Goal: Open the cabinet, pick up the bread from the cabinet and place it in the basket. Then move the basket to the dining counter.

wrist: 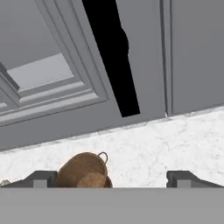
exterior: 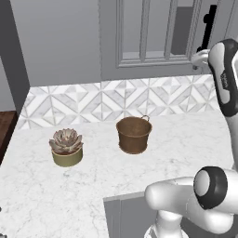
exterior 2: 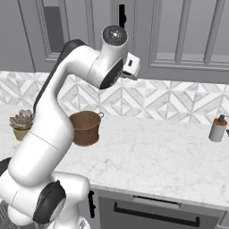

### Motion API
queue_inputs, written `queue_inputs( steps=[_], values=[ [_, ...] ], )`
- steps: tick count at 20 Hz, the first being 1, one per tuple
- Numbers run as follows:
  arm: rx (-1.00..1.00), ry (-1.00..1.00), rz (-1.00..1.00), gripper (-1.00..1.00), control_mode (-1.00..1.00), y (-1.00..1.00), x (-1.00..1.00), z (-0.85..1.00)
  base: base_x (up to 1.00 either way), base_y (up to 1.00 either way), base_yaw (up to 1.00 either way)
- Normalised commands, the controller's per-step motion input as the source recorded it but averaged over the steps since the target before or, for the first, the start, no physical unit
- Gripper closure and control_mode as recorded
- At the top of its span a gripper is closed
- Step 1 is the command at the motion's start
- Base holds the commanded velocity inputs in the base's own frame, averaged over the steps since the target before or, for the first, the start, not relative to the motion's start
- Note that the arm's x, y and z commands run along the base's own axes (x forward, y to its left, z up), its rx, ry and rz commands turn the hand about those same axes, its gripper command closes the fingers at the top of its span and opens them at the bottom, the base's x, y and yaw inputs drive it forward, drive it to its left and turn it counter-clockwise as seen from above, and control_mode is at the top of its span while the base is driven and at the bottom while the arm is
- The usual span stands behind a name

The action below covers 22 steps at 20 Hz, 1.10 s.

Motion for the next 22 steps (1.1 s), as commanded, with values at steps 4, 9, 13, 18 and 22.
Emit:
queue_inputs(
  steps=[4, 9, 13, 18, 22],
  values=[
    [0.01, -0.1, 0.0, -1.0, -1.0, -0.35, 0.0, 0.57, 0.0, 0.0, 0.0],
    [0.03, -0.07, 0.0, -1.0, -1.0, -0.02, 0.17, 0.15, 0.0, 0.0, 0.0],
    [0.1, 0.0, 0.0, -1.0, -1.0, 0.0, 0.31, 0.02, 0.0, 0.0, 0.0],
    [0.06, -0.06, 0.0, -1.0, -1.0, -0.05, 0.12, 0.1, 0.0, 0.0, 0.0],
    [0.0, -0.24, 0.0, -1.0, -1.0, 0.17, 0.21, 0.0, 0.0, 0.0, 0.0]
  ],
)
